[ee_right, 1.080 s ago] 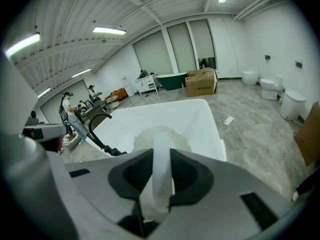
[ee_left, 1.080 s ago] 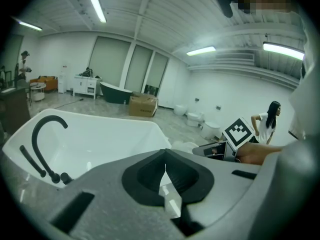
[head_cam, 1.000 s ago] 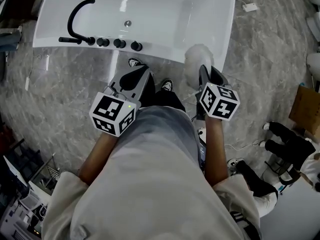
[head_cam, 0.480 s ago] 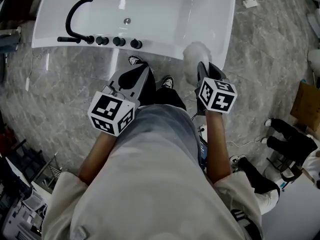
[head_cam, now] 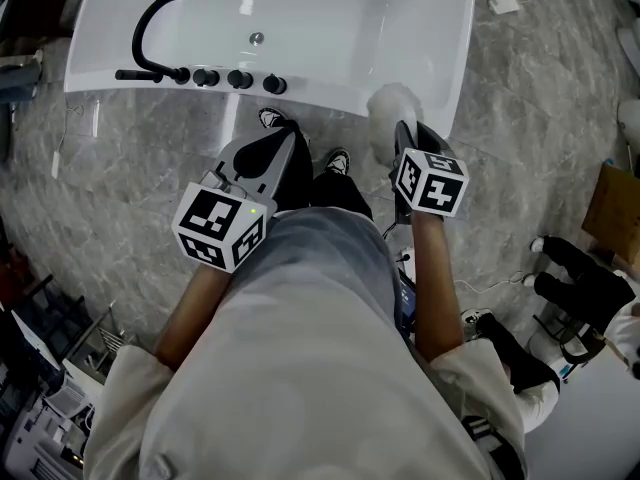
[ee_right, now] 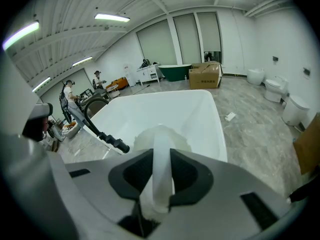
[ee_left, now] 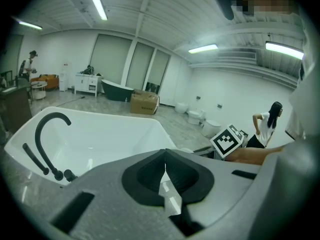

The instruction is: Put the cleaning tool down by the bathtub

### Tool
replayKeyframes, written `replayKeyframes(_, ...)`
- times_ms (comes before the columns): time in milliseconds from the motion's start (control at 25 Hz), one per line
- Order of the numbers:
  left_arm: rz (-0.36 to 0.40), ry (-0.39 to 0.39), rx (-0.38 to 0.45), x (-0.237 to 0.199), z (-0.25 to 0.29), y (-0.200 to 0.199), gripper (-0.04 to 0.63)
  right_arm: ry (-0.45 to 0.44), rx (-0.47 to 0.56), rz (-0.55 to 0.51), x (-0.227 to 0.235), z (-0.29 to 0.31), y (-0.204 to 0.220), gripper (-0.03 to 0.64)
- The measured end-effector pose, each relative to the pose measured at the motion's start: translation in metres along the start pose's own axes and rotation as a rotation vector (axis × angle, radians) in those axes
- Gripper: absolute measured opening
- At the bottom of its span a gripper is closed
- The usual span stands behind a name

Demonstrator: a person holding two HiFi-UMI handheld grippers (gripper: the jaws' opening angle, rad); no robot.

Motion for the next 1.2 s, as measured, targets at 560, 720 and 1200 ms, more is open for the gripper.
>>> replayKeyframes(560, -0.005, -0.029, -0.008, -0.013, -0.006, 0.004, 0.009, -0.002, -0.039, -0.010, -0.001, 0.028, 0.015, 0.086)
replayKeyframes(720, -0.005, -0.030, -0.012, -0.017, -0.006, 0.003, 0.009, -0.001, -0.048, -0.023, -0.002, 0.035, 0.016, 0.086)
replayKeyframes(1200, -0.019, -0.043, -0.021, -0.023, -0.012, 0.007, 0.009, -0.007, -0.095, -0.052, 0.000, 0.057, 0.025, 0.086)
Point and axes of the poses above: the fingertips, and each gripper's own axes: z forward along the fingers, x to its right, y out of its underside, the point moved 5 cm from there along -z, backward along the fingers, and after that the axes turned 10 degrees about -z, right-handed, at the moved point
